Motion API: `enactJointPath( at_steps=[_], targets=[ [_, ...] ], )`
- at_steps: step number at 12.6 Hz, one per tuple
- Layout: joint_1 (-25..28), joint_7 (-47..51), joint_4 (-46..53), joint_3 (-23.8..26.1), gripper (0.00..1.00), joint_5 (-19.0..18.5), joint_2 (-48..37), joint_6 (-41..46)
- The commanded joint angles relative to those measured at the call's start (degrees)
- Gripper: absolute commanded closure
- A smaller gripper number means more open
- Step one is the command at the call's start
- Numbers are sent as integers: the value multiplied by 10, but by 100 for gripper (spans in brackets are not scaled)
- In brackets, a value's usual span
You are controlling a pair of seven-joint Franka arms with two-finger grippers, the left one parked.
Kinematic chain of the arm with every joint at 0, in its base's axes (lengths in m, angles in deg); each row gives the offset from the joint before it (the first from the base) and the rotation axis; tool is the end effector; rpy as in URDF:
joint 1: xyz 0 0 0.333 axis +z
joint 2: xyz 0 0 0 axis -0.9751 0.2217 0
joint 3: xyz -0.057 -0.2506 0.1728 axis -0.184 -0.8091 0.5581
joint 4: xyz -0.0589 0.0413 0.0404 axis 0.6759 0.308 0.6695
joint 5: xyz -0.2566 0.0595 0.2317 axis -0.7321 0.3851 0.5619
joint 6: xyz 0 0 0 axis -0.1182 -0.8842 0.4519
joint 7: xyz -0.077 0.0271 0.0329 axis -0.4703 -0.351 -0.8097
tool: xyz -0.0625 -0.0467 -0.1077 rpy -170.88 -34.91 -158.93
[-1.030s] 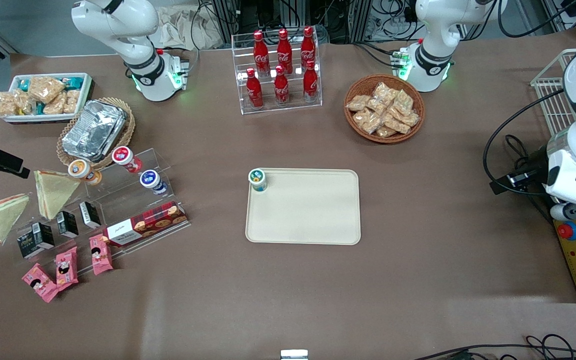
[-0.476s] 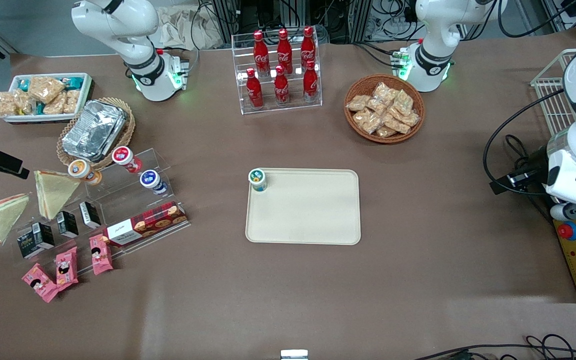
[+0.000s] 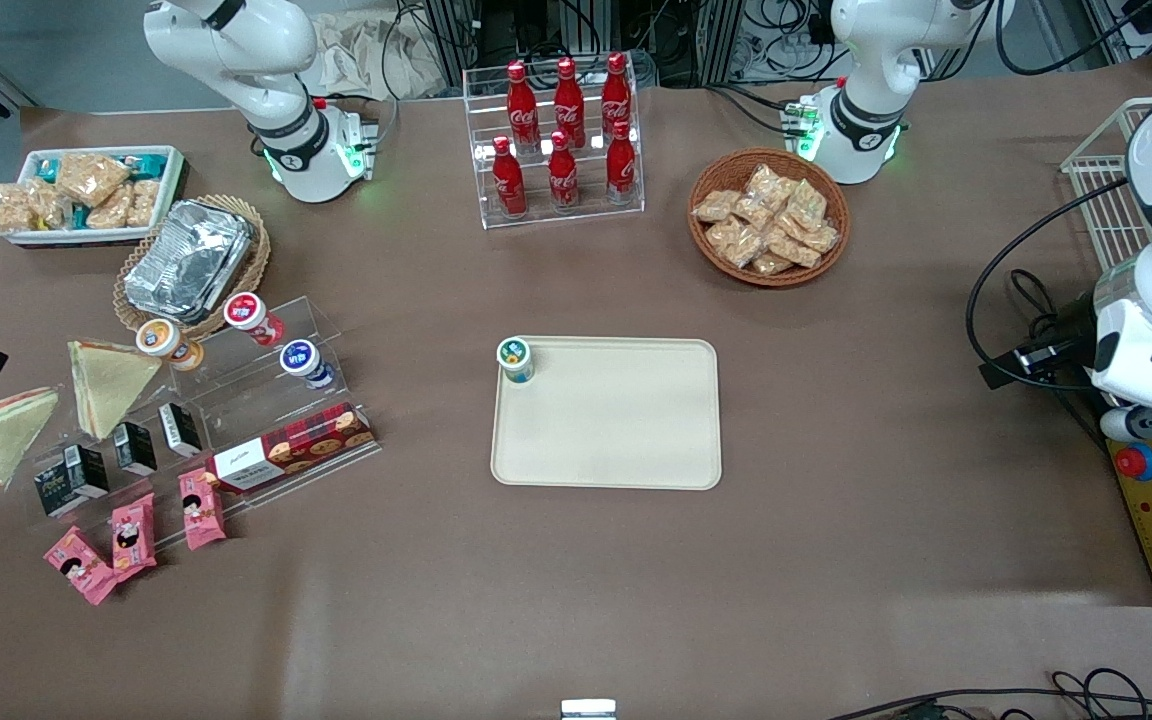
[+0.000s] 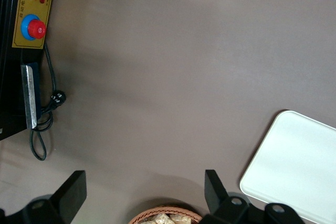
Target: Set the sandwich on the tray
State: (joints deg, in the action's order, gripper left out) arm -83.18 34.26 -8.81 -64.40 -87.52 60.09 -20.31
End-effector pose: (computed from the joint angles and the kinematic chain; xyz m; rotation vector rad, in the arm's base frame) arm 0.5192 -0.1523 0.5582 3.0982 -0.3590 0.0265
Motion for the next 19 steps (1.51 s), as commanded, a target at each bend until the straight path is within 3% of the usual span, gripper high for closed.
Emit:
enactJointPath(
  at_steps=[1,3,6,8,12,15,19],
  targets=[
    [-5,38,13,-12,1,-42,30,-4],
    [-5,66,44,-47,1,-39,56,-3],
    [-18,151,49,-68,1,-13,70,-9],
    [-24,150,49,-71,1,-5,79,-33],
    [-57,87,49,-70,1,0,127,-84],
    [-85,24,48,-70,1,64,159,-119],
    [-94,-6,47,-69,1,70,185,-136]
  ],
)
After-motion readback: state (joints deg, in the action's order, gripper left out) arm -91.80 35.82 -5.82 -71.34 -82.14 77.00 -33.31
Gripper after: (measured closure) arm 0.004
